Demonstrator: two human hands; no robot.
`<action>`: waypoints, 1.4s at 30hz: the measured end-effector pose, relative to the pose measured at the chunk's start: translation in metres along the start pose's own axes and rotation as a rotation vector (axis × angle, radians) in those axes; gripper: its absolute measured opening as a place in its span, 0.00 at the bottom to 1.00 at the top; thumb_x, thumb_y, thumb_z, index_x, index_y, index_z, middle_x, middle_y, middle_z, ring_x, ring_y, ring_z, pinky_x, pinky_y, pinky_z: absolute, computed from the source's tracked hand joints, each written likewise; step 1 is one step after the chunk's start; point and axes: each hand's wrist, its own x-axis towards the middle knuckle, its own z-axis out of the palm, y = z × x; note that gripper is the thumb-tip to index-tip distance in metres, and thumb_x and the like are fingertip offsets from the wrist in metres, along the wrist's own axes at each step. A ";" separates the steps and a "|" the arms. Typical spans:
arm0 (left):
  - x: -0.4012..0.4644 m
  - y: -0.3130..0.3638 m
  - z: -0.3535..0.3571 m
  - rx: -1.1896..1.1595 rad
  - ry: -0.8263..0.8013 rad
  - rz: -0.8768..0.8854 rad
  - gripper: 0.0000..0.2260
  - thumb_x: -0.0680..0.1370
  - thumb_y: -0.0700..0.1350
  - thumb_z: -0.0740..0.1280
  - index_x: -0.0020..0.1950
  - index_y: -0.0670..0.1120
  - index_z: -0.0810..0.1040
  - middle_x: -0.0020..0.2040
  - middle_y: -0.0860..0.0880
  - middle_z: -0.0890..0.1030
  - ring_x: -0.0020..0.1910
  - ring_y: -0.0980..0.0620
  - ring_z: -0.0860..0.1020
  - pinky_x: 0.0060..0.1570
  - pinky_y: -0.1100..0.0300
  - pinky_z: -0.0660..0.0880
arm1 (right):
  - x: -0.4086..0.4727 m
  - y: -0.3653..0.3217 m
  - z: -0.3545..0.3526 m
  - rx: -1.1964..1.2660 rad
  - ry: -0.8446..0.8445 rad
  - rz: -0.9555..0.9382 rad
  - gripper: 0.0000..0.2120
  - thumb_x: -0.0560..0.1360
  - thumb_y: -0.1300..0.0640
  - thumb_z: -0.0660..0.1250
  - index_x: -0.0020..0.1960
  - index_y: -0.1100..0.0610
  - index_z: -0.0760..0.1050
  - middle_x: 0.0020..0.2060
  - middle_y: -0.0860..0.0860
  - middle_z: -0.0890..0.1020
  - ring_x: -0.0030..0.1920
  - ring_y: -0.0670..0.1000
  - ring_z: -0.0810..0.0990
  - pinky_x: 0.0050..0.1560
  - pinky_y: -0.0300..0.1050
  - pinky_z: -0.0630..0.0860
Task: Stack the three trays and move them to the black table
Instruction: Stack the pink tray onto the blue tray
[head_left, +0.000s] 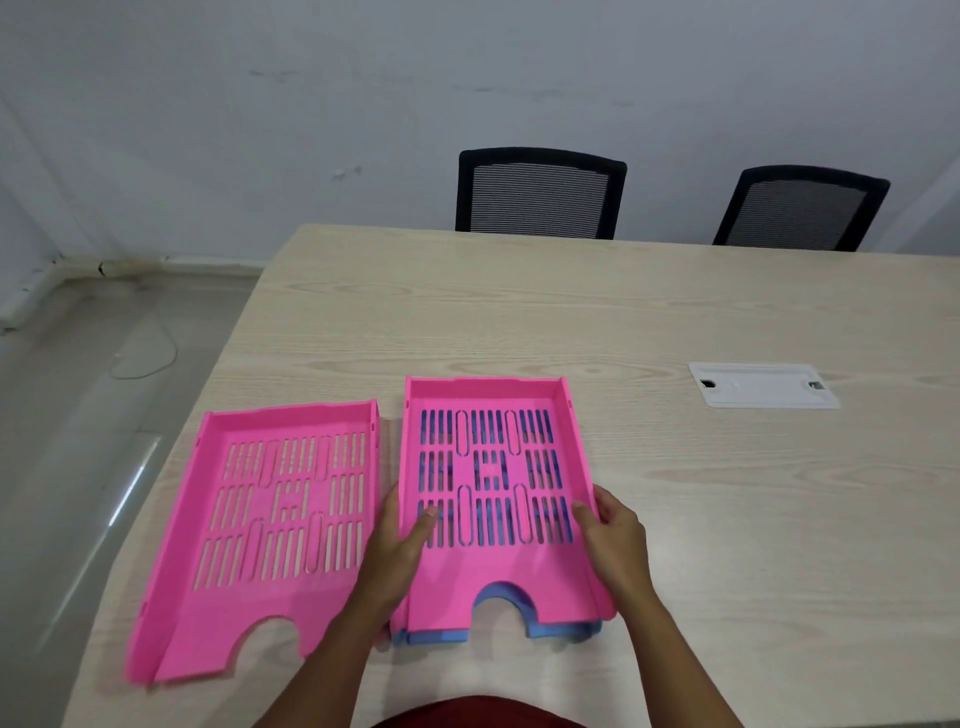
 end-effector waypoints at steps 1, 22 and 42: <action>-0.001 0.001 0.003 0.019 -0.030 -0.012 0.40 0.73 0.68 0.61 0.79 0.59 0.47 0.82 0.52 0.51 0.79 0.45 0.54 0.72 0.39 0.57 | 0.003 0.000 -0.003 -0.007 -0.002 -0.002 0.12 0.79 0.56 0.64 0.58 0.43 0.80 0.46 0.38 0.85 0.46 0.37 0.82 0.32 0.25 0.74; 0.006 0.007 0.013 0.098 0.037 -0.010 0.32 0.79 0.61 0.60 0.80 0.56 0.51 0.81 0.48 0.57 0.78 0.44 0.58 0.71 0.41 0.60 | 0.014 0.003 -0.011 -0.028 0.023 0.004 0.11 0.80 0.58 0.63 0.55 0.46 0.81 0.43 0.39 0.85 0.40 0.32 0.82 0.32 0.23 0.73; 0.004 0.004 -0.029 -0.046 0.155 0.119 0.21 0.82 0.44 0.62 0.75 0.49 0.66 0.73 0.48 0.71 0.70 0.52 0.71 0.66 0.58 0.68 | -0.007 -0.036 0.024 -0.076 0.132 -0.239 0.21 0.80 0.61 0.64 0.72 0.55 0.74 0.64 0.51 0.81 0.62 0.46 0.78 0.66 0.41 0.72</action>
